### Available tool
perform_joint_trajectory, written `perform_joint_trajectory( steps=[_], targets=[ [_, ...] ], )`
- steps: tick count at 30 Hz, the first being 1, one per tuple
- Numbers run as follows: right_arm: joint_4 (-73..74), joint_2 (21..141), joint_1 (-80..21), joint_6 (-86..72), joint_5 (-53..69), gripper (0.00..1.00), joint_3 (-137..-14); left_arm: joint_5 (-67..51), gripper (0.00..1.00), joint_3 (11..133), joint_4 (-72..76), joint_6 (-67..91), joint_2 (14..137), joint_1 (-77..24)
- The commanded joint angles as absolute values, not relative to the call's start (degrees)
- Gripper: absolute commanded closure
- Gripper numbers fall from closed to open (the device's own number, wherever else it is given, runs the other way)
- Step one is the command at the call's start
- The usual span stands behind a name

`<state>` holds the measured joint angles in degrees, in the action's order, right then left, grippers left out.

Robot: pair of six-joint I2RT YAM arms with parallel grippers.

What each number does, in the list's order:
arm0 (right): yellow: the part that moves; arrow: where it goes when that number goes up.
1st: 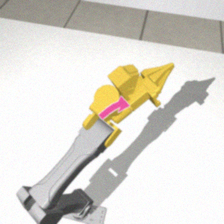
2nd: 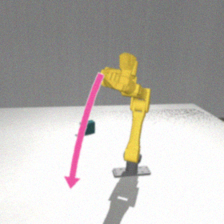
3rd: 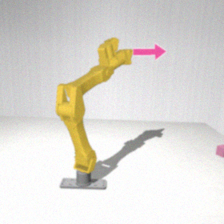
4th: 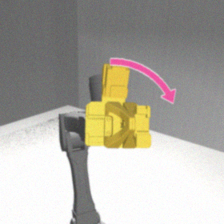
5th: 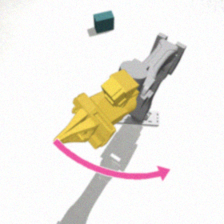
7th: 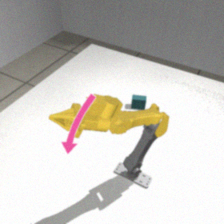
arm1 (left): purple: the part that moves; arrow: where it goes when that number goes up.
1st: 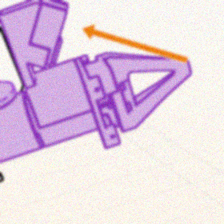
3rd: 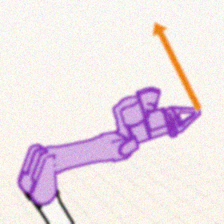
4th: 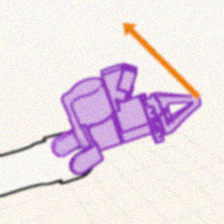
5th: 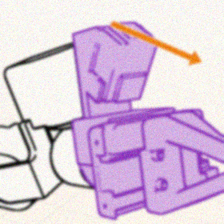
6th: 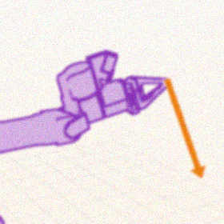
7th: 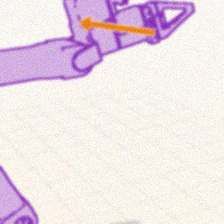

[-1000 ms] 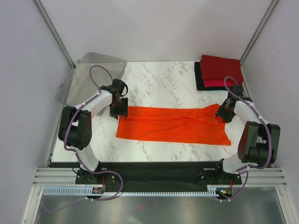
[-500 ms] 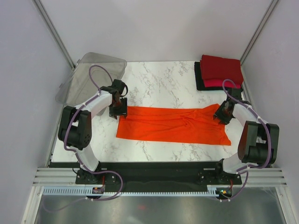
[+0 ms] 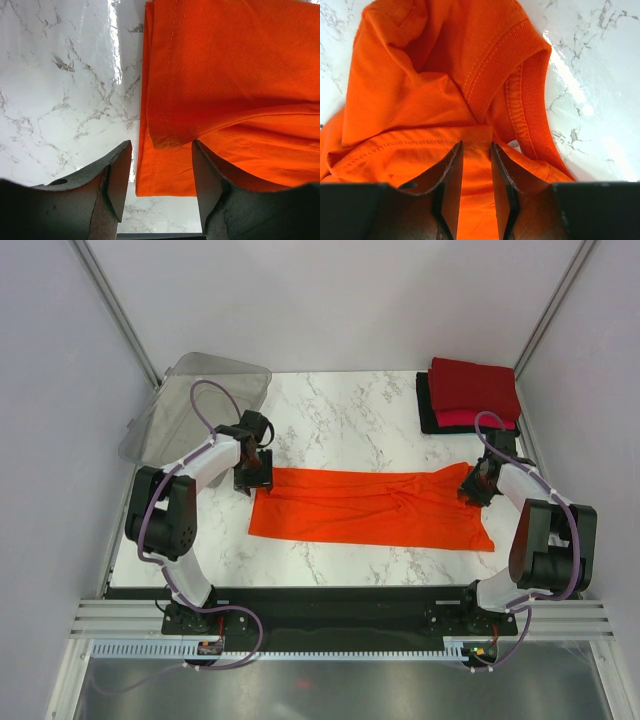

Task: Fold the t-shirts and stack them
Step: Fold the tshirt

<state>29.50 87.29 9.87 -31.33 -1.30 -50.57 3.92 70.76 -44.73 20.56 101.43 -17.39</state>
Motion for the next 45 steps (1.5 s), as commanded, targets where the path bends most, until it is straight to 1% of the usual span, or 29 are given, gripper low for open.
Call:
perform_joint_trajectory(
  steps=[1, 6, 11, 14, 18, 20, 21, 23, 24, 25, 27, 28, 30, 36, 40, 45],
  targets=[
    [28.7, 86.8, 9.5, -31.5, -2.4, 0.63, -50.2, 3.6, 0.41, 72.9, -43.6, 22.6, 99.1, -17.4],
    [28.6, 87.7, 9.6, -31.7, -2.5, 0.58, -50.0, 4.4, 0.41, 73.0, -44.0, 22.6, 97.8, -17.0],
    [27.5, 88.7, 9.4, -32.0, -2.9, 0.59, -49.9, 3.6, 0.41, 73.4, -44.0, 22.8, 98.7, -16.3],
    [27.3, 88.9, 9.4, -31.9, -3.1, 0.65, -50.0, 2.6, 0.41, 73.4, -43.5, 22.9, 100.3, -16.3],
    [27.2, 88.3, 9.4, -31.8, -4.0, 0.76, -49.9, 1.0, 0.42, 72.4, -42.3, 23.3, 101.3, -16.3],
    [27.2, 88.1, 9.4, -31.6, -4.3, 0.82, -49.9, 0.4, 0.44, 72.4, -42.1, 22.9, 101.7, -16.3],
    [27.2, 87.8, 9.4, -31.5, -4.5, 0.91, -50.0, 0.3, 0.45, 72.5, -42.1, 22.9, 101.8, -16.3],
    [27.2, 87.4, 9.4, -31.3, -4.6, 1.0, -50.1, 0.3, 0.49, 72.6, -41.9, 22.6, 102.0, -16.3],
    [27.2, 86.8, 9.4, -31.1, -4.6, 1.0, -50.3, 0.3, 0.53, 72.8, -41.8, 22.3, 102.0, -16.3],
    [27.2, 86.4, 9.4, -31.0, -4.3, 1.0, -50.4, 0.3, 0.65, 73.2, -41.8, 22.0, 102.5, -16.3],
    [27.2, 85.4, 9.4, -30.9, -4.3, 1.0, -51.1, 0.3, 0.78, 73.7, -41.8, 21.4, 103.0, -16.3],
    [27.4, 85.1, 9.4, -30.7, -4.3, 1.0, -51.5, 0.4, 0.89, 74.5, -41.9, 20.9, 103.4, -16.3],
    [27.5, 84.6, 9.4, -30.7, -4.2, 1.0, -52.5, 0.6, 0.98, 75.1, -42.0, 20.7, 104.1, -16.3],
    [28.9, 83.8, 9.4, -30.5, -4.3, 1.0, -54.1, 3.5, 0.98, 76.6, -42.6, 20.8, 103.7, -16.3],
    [29.2, 83.5, 9.4, -29.5, -6.0, 1.0, -55.5, 6.1, 0.98, 80.8, -42.8, 19.1, 104.4, -16.3],
    [28.8, 85.4, 9.5, -28.9, -8.2, 1.0, -61.3, 6.2, 0.98, 86.0, -42.5, 17.5, 106.2, -16.3]
  ],
)
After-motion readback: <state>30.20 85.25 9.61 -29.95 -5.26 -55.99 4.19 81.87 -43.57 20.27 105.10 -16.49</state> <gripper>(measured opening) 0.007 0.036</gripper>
